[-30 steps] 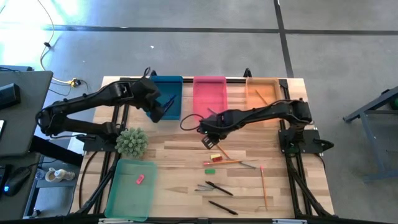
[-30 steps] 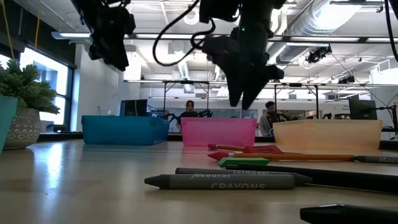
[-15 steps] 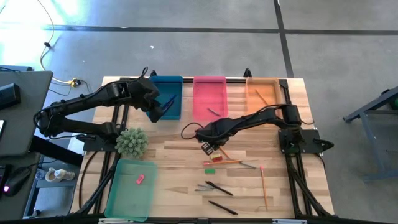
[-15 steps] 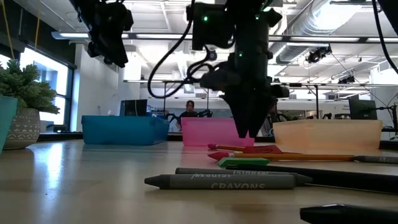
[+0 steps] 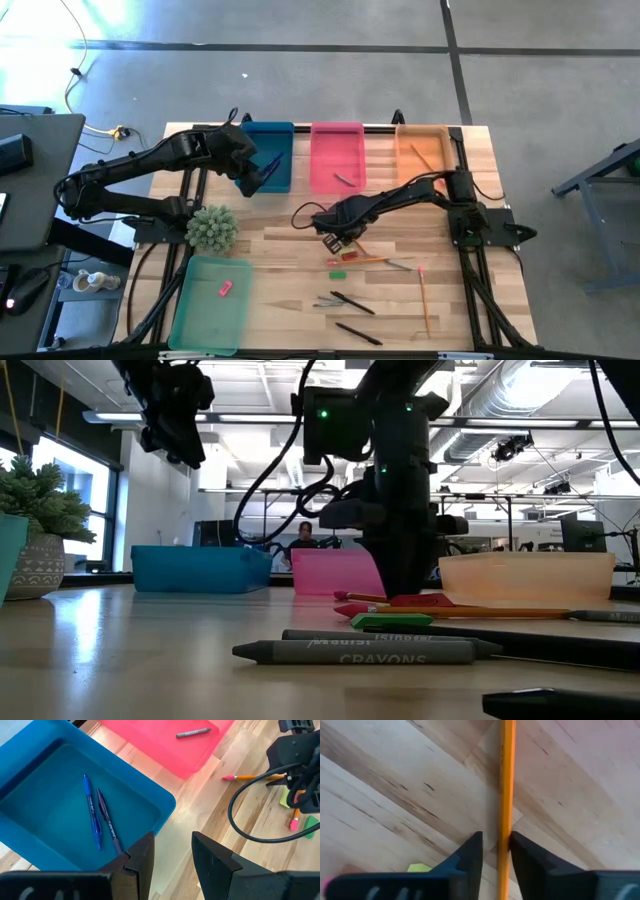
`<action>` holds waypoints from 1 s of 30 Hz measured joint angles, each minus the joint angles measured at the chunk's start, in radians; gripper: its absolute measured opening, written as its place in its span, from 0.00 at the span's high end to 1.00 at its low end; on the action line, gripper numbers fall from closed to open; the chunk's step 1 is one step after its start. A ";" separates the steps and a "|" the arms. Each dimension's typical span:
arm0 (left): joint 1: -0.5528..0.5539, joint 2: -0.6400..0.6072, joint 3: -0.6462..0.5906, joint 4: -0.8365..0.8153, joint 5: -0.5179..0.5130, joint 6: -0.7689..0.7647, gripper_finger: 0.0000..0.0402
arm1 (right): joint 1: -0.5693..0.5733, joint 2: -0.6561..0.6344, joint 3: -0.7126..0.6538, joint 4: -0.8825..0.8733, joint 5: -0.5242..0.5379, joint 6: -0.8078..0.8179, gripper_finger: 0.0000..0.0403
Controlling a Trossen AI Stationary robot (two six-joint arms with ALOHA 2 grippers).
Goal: Sort crayons/erasers/pens/pencils in bins
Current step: Put the orange pencil into the orange bin
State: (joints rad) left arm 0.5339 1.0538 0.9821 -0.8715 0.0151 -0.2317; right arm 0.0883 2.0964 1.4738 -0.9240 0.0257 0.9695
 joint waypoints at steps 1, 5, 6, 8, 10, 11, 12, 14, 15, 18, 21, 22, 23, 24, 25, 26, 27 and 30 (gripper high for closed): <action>0.000 0.000 0.000 0.000 0.000 0.000 0.71 | 0.000 0.000 0.000 0.000 0.000 0.000 0.81; 0.000 0.000 0.000 0.000 0.000 0.000 0.71 | 0.000 0.000 0.000 -0.001 0.002 -0.001 0.94; 0.000 0.000 0.000 0.000 0.000 0.000 0.71 | 0.000 0.000 0.000 -0.001 0.002 -0.003 0.96; 0.000 0.000 0.000 0.000 0.000 0.000 0.71 | 0.000 0.000 0.000 -0.004 0.010 -0.006 0.98; 0.000 0.000 0.000 0.000 0.000 0.001 0.71 | 0.001 0.001 0.000 -0.011 0.019 -0.007 0.97; 0.000 0.000 0.000 0.000 0.000 0.006 0.71 | 0.001 0.001 0.000 -0.014 0.019 -0.010 0.96; 0.000 0.000 0.000 0.000 0.000 0.015 0.71 | 0.001 0.002 0.000 -0.017 0.019 -0.020 0.96; 0.000 0.000 0.000 0.000 0.000 0.026 0.71 | 0.001 -0.001 0.000 -0.018 0.019 -0.038 0.96; 0.000 0.000 0.000 0.000 0.000 0.026 0.71 | 0.002 -0.005 -0.002 -0.022 0.021 -0.048 0.97; 0.000 0.000 0.000 0.000 0.000 0.026 0.71 | 0.010 -0.024 -0.007 -0.046 0.046 -0.054 0.99; 0.000 0.001 0.000 0.000 0.000 0.026 0.71 | 0.020 -0.062 -0.005 -0.060 0.091 -0.051 0.99; 0.000 0.001 0.000 0.000 0.000 0.026 0.71 | 0.023 -0.076 -0.005 -0.069 0.105 -0.052 0.99; 0.000 0.001 0.000 0.000 0.000 0.026 0.71 | 0.025 -0.088 -0.005 -0.074 0.119 -0.053 0.99; 0.000 0.001 0.000 0.000 0.000 0.026 0.71 | 0.026 -0.100 -0.005 -0.081 0.131 -0.054 0.99; 0.000 0.001 0.000 0.000 0.000 0.026 0.71 | 0.028 -0.115 -0.006 -0.080 0.144 -0.054 0.99; 0.000 0.001 0.000 0.000 0.000 0.026 0.71 | 0.030 -0.129 -0.005 -0.080 0.161 -0.054 0.99; 0.000 0.001 0.000 0.001 0.000 0.026 0.71 | 0.030 -0.147 -0.005 -0.084 0.181 -0.054 0.99; 0.002 0.001 0.000 0.001 0.000 0.026 0.71 | 0.030 -0.200 -0.005 -0.115 0.246 -0.054 0.99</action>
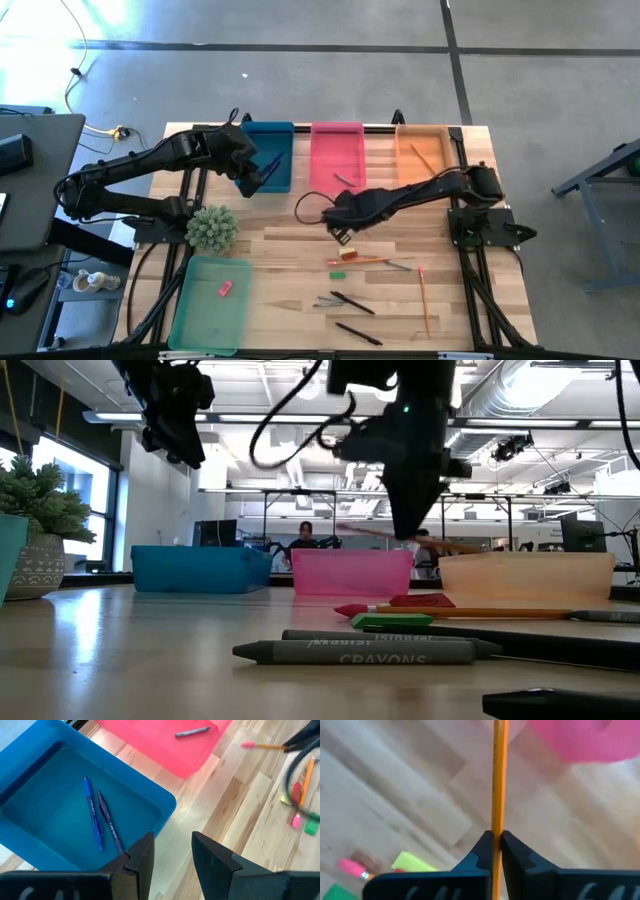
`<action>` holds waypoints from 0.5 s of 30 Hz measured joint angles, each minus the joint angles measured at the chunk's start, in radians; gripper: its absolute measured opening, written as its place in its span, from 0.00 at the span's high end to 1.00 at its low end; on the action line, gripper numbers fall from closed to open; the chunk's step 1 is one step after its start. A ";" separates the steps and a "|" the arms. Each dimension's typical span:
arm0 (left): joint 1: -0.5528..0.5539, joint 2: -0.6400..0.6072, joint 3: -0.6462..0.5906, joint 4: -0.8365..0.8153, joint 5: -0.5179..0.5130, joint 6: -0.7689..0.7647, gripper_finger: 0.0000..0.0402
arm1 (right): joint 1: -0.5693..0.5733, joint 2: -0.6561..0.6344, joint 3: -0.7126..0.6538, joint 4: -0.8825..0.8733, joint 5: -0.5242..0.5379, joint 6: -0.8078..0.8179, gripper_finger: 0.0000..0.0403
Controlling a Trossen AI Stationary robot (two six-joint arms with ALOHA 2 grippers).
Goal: Sort crayons/erasers/pens/pencils in bins
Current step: Put the orange pencil into the orange bin
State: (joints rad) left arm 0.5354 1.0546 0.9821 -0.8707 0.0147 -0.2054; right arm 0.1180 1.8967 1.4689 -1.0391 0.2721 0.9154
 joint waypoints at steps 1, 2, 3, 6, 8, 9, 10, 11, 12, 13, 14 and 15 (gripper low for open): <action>0.001 0.000 0.000 0.000 0.000 0.000 0.71 | -0.001 -0.014 0.000 -0.013 0.027 0.000 0.99; 0.001 0.000 0.000 0.000 0.000 0.000 0.71 | -0.005 -0.034 0.000 -0.025 0.053 0.000 0.99; 0.001 0.000 0.000 0.001 0.000 0.000 0.71 | -0.007 -0.052 0.000 -0.045 0.079 0.000 0.99; 0.001 0.000 0.000 0.004 0.000 0.000 0.71 | -0.023 -0.104 0.001 -0.095 0.158 -0.011 0.99; 0.001 0.000 0.000 0.005 0.000 0.000 0.71 | -0.036 -0.138 0.001 -0.127 0.206 -0.031 0.99; 0.001 0.000 0.000 0.005 0.000 0.000 0.71 | -0.044 -0.154 0.001 -0.141 0.232 -0.035 0.99; 0.001 0.000 0.000 0.006 -0.003 0.005 0.71 | -0.052 -0.171 0.001 -0.154 0.257 -0.042 0.99; 0.001 0.000 0.000 0.006 -0.003 0.015 0.71 | -0.060 -0.186 0.001 -0.174 0.280 -0.045 0.99; 0.001 0.000 0.000 0.006 -0.003 0.029 0.71 | -0.070 -0.200 0.001 -0.192 0.304 -0.052 0.99; 0.001 0.000 0.000 0.006 -0.003 0.041 0.71 | -0.080 -0.214 0.001 -0.208 0.322 -0.058 0.99; 0.001 0.000 0.000 0.006 -0.003 0.050 0.71 | -0.091 -0.227 0.001 -0.224 0.338 -0.064 0.99; 0.001 0.000 0.000 0.007 -0.003 0.058 0.71 | -0.103 -0.240 0.001 -0.240 0.357 -0.072 0.99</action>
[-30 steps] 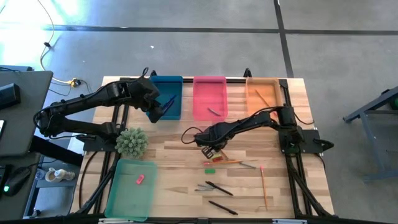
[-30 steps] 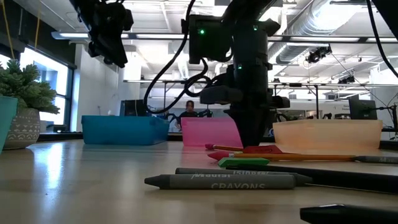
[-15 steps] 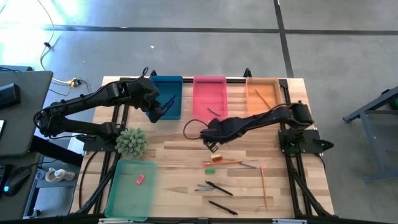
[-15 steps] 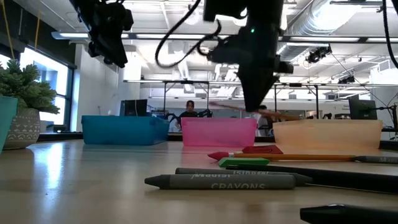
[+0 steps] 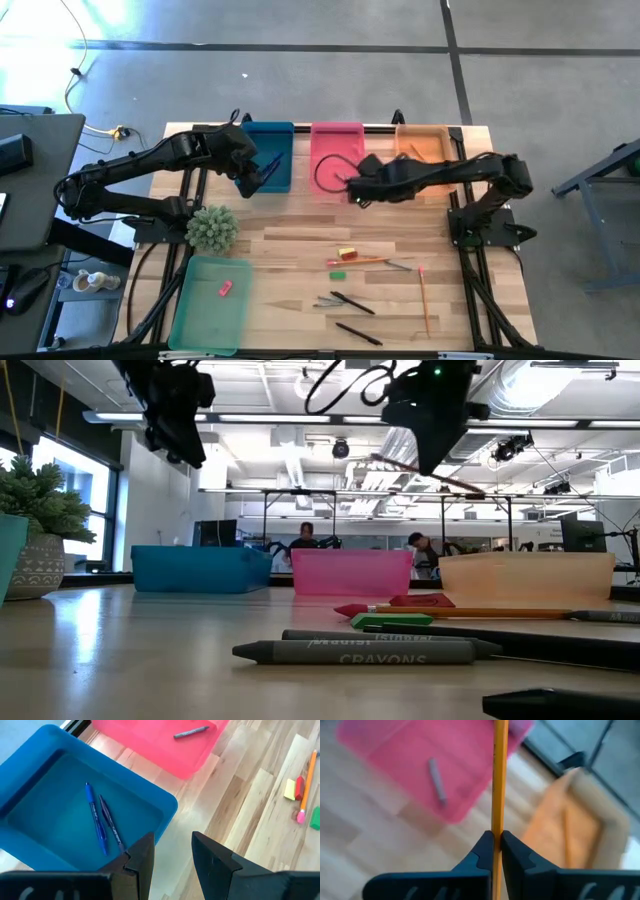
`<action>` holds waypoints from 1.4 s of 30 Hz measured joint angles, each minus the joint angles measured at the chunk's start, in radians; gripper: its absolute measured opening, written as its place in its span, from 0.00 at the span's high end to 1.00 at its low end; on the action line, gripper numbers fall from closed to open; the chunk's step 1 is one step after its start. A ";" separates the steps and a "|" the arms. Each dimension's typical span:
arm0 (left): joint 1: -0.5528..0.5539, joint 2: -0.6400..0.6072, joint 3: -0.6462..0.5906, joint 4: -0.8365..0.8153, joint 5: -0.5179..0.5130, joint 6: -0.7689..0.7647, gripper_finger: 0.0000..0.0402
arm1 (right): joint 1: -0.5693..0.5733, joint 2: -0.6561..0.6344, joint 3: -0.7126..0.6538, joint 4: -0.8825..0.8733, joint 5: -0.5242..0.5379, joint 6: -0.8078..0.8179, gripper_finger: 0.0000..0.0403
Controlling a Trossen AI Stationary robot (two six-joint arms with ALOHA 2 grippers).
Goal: Sort crayons/erasers/pens/pencils in bins
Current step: Put the orange pencil into the orange bin
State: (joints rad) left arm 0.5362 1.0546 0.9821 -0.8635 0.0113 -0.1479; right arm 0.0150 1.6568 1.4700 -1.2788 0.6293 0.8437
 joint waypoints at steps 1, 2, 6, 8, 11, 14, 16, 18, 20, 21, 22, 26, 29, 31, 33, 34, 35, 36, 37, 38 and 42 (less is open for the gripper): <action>0.000 0.000 0.000 0.001 0.000 0.006 0.71 | -0.012 -0.012 0.000 -0.017 0.011 -0.010 0.99; 0.000 0.000 0.000 0.000 0.000 0.012 0.71 | -0.026 -0.022 0.000 -0.032 0.025 -0.017 0.99; 0.000 0.000 0.000 0.011 0.000 0.056 0.71 | -0.093 -0.077 -0.050 -0.022 0.052 -0.061 0.99; 0.000 0.000 0.000 0.030 0.000 0.065 0.71 | -0.131 -0.116 -0.117 0.017 0.049 -0.078 0.99; 0.000 0.000 0.000 0.073 0.000 0.066 0.71 | -0.187 -0.186 -0.223 0.090 0.016 -0.102 0.99; 0.000 0.001 0.000 0.124 0.000 0.066 0.71 | -0.239 -0.261 -0.314 0.184 -0.009 -0.134 0.99; 0.000 0.002 0.000 0.160 0.000 0.068 0.71 | -0.274 -0.306 -0.369 0.252 -0.011 -0.166 0.99; 0.000 0.005 0.000 0.203 0.000 0.073 0.71 | -0.311 -0.346 -0.419 0.316 -0.012 -0.196 0.99; 0.000 0.012 0.000 0.249 0.000 0.073 0.71 | -0.349 -0.378 -0.466 0.367 -0.012 -0.230 1.00; 0.000 0.015 0.000 0.269 0.000 0.073 0.71 | -0.366 -0.389 -0.488 0.392 -0.012 -0.247 1.00; 0.000 0.018 0.000 0.288 -0.001 0.074 0.71 | -0.384 -0.397 -0.508 0.415 -0.012 -0.264 1.00; 0.001 0.037 0.000 0.369 -0.004 0.073 0.71 | -0.456 -0.408 -0.575 0.478 -0.029 -0.330 1.00; 0.001 0.053 0.000 0.424 -0.004 0.074 0.71 | -0.511 -0.408 -0.617 0.521 -0.058 -0.374 1.00; 0.001 0.067 0.000 0.456 -0.004 0.074 0.71 | -0.548 -0.408 -0.641 0.541 -0.085 -0.395 1.00; 0.001 0.081 0.000 0.481 -0.004 0.074 0.71 | -0.587 -0.408 -0.660 0.548 -0.113 -0.409 1.00; 0.001 0.089 0.000 0.496 -0.004 0.074 0.71 | -0.607 -0.408 -0.671 0.550 -0.122 -0.418 1.00; 0.001 0.098 0.000 0.505 -0.004 0.074 0.71 | -0.624 -0.408 -0.683 0.553 -0.134 -0.428 1.00; 0.001 0.106 0.000 0.510 -0.006 0.075 0.71 | -0.642 -0.408 -0.696 0.556 -0.139 -0.440 1.00; 0.001 0.116 0.000 0.519 -0.007 0.078 0.71 | -0.658 -0.408 -0.708 0.559 -0.147 -0.453 1.00; 0.001 0.125 0.000 0.528 -0.008 0.082 0.71 | -0.674 -0.408 -0.720 0.567 -0.161 -0.465 1.00; 0.001 0.159 0.000 0.533 -0.008 0.082 0.71 | -0.722 -0.407 -0.756 0.582 -0.216 -0.503 1.00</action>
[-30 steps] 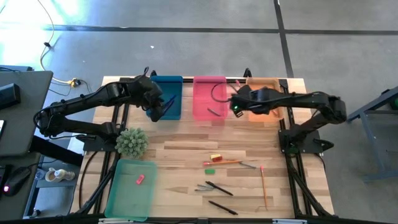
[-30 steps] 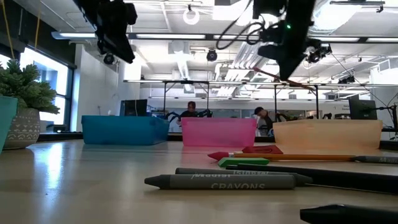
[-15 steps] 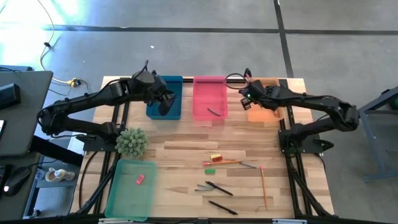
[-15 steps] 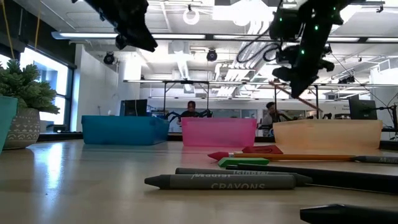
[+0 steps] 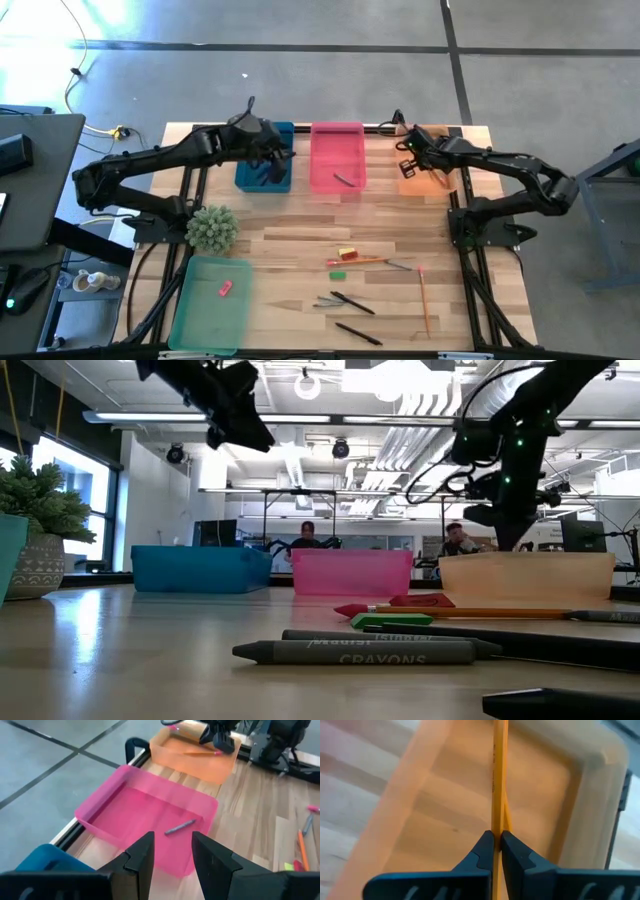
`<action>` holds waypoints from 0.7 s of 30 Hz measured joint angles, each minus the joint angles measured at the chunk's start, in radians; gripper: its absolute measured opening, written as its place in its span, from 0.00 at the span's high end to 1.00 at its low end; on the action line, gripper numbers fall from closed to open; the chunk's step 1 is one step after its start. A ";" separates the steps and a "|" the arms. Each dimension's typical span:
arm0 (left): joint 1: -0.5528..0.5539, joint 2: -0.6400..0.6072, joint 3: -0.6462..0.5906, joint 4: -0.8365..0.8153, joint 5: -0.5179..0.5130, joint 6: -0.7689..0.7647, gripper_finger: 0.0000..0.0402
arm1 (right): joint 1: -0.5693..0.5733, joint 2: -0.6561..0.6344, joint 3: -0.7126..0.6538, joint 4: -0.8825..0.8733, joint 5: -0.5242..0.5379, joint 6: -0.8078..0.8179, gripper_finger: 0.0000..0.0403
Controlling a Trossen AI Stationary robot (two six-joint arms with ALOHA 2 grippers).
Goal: Sort crayons/erasers/pens/pencils in bins
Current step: Put the orange pencil into the orange bin
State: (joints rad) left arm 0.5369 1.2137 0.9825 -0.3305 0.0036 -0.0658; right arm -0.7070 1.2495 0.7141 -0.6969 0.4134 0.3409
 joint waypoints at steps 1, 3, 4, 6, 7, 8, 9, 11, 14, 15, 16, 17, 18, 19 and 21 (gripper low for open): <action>0.000 0.008 0.000 0.000 0.000 -0.001 0.71 | -0.009 0.000 -0.007 0.006 -0.005 -0.010 1.00; 0.000 0.022 0.000 0.000 0.000 -0.010 0.71 | -0.025 0.000 -0.018 0.007 -0.013 -0.043 1.00; 0.000 0.029 0.000 0.001 0.000 -0.019 0.71 | -0.032 0.000 -0.022 0.007 -0.021 -0.056 1.00; 0.000 0.042 0.000 0.000 0.000 -0.032 0.71 | -0.046 0.000 -0.029 0.006 -0.043 -0.074 1.00; 0.000 0.047 0.000 0.000 0.000 -0.034 0.71 | -0.051 0.000 -0.031 0.006 -0.054 -0.080 1.00; 0.000 0.052 0.000 0.001 0.000 -0.034 0.71 | -0.056 0.000 -0.034 0.007 -0.058 -0.080 1.00; 0.000 0.057 0.000 0.000 0.000 -0.035 0.71 | -0.060 0.000 -0.037 0.007 -0.065 -0.081 1.00; 0.000 0.067 0.000 0.002 -0.006 -0.035 0.71 | -0.070 0.000 -0.042 0.002 -0.073 -0.089 0.99; 0.000 0.076 0.000 0.005 -0.019 -0.035 0.71 | -0.079 0.016 -0.042 -0.006 -0.076 -0.110 0.99; 0.000 0.076 0.000 0.007 -0.019 -0.035 0.71 | -0.081 0.024 -0.042 -0.008 -0.082 -0.122 0.99; 0.000 0.075 0.000 0.008 -0.021 -0.035 0.71 | -0.081 0.032 -0.042 -0.006 -0.084 -0.138 0.99; 0.000 0.075 0.000 0.008 -0.025 -0.035 0.71 | -0.081 0.043 -0.042 -0.002 -0.086 -0.150 0.99; 0.000 0.075 0.000 0.008 -0.034 -0.035 0.71 | -0.081 0.054 -0.042 -0.002 -0.089 -0.162 0.99; -0.001 0.075 0.000 0.008 -0.044 -0.035 0.71 | -0.081 0.065 -0.042 -0.002 -0.090 -0.166 0.99; -0.001 0.075 0.000 0.009 -0.049 -0.035 0.71 | -0.081 0.082 -0.042 -0.001 -0.090 -0.165 0.98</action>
State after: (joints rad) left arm 0.5362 1.2884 0.9825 -0.3214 -0.0452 -0.1009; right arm -0.7876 1.3317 0.6716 -0.6979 0.3233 0.1764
